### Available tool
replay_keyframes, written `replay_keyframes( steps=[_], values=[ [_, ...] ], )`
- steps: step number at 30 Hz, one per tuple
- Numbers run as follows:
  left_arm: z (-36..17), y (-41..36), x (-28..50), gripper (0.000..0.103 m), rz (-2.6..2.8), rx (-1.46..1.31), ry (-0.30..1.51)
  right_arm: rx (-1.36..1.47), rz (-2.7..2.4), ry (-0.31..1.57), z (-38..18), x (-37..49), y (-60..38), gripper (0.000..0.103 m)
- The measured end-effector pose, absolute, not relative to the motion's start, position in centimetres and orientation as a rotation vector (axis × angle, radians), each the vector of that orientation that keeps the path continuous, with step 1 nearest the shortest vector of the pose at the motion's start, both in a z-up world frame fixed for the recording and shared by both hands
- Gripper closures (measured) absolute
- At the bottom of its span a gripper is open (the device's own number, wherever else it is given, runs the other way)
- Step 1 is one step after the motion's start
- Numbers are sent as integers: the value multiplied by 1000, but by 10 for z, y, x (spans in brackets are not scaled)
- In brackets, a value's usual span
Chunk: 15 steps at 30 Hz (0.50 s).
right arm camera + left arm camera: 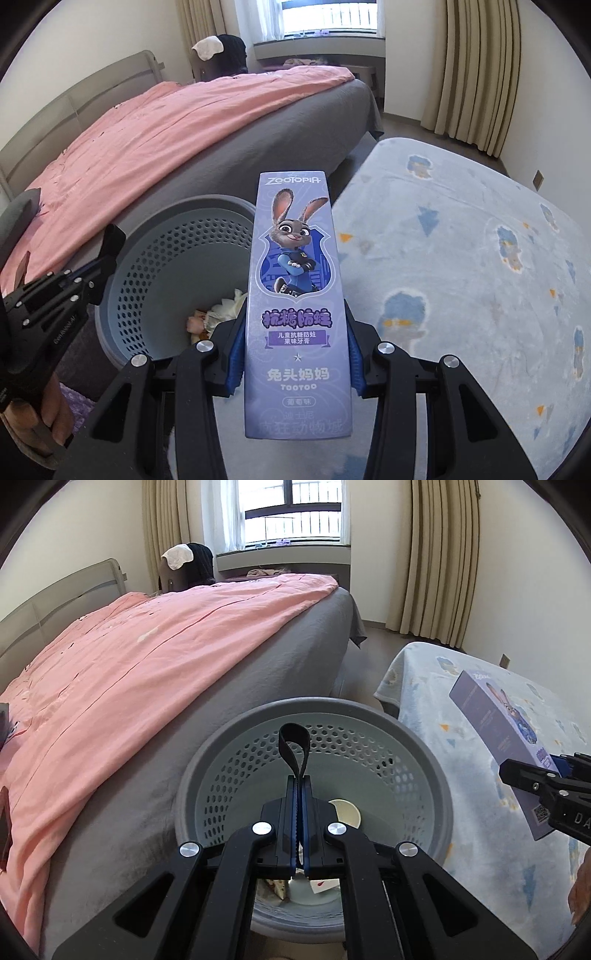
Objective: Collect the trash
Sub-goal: 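Carry band and box over the wastebasket and open both grippers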
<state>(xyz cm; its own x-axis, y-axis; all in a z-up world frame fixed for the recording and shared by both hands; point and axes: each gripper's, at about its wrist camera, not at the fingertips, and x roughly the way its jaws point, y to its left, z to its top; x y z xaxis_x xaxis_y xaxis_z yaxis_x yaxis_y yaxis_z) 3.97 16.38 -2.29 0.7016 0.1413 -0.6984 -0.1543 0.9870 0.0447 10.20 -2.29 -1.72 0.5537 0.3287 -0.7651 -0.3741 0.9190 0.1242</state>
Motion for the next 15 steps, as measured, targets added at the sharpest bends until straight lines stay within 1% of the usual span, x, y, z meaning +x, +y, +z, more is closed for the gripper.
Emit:
replay_keyframes(
  steps=[6, 15],
  values=[
    [-31, 188, 42, 101, 212, -32, 802, -55, 496, 880, -13, 106, 30, 60],
    [-39, 207, 60, 101, 237, -60, 837, -63, 537, 898, -29, 118, 61, 60]
  ],
)
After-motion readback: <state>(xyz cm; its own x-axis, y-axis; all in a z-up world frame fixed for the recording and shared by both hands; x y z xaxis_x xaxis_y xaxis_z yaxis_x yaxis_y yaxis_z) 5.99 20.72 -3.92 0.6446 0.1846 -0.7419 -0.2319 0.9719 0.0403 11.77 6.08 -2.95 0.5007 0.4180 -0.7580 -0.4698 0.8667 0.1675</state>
